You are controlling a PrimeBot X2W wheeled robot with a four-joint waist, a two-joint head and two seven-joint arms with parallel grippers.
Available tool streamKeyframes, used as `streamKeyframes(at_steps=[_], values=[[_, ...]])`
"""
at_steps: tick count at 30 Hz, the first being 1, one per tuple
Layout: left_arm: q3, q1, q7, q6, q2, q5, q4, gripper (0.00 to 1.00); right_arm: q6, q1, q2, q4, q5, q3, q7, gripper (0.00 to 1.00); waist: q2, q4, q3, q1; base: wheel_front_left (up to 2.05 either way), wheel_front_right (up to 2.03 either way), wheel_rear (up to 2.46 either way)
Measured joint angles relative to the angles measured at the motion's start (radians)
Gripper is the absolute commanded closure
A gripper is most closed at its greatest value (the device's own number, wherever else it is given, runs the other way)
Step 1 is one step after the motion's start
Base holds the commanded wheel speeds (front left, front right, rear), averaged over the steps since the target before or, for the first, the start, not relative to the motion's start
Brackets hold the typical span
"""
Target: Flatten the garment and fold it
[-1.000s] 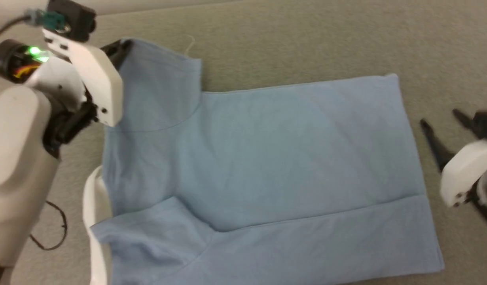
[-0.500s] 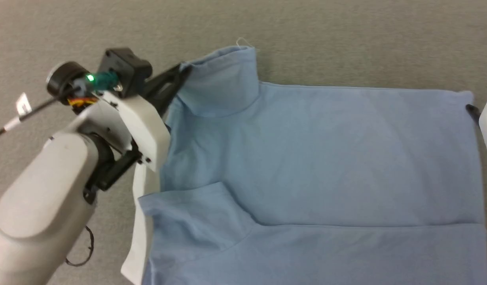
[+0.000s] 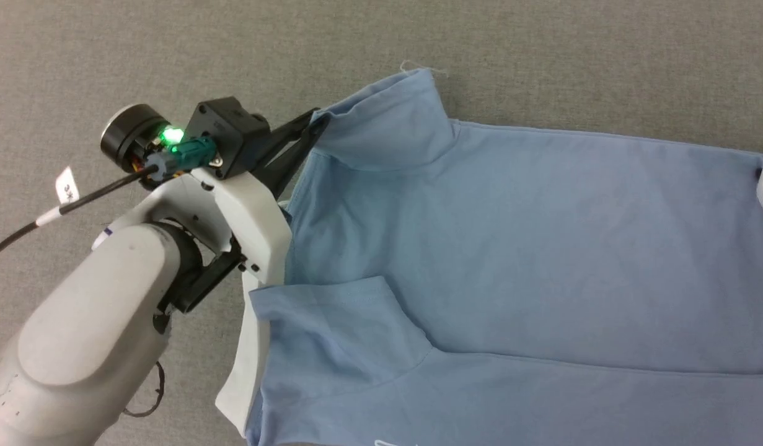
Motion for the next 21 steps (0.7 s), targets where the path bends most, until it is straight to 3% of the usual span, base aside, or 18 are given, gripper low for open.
streamKeyframes(at_steps=[4, 12, 21], values=[[0.006, 0.013, -0.03, 0.015, -0.002, 0.004, 0.024, 1.0, 0.001, -0.005, 0.022, 0.041, 0.023, 0.02, -0.069, 1.0, 0.0001, 0.001, -0.013, 0.0001, 0.0, 0.0, 0.0], [0.026, 0.108, -0.082, 0.052, 0.003, -0.022, 0.052, 1.0, 0.003, 0.029, 0.08, 0.121, -0.016, -0.046, -0.297, 1.0, 0.0, -0.021, -0.099, 0.0003, 0.0, 0.0, 0.0], [0.102, 0.331, -0.114, 0.165, 0.075, -0.096, -0.047, 1.0, 0.003, 0.217, 0.141, 0.037, -0.05, -0.202, -0.438, 1.0, 0.0, -0.056, -0.239, 0.0, 0.0, 0.0, 0.0]])
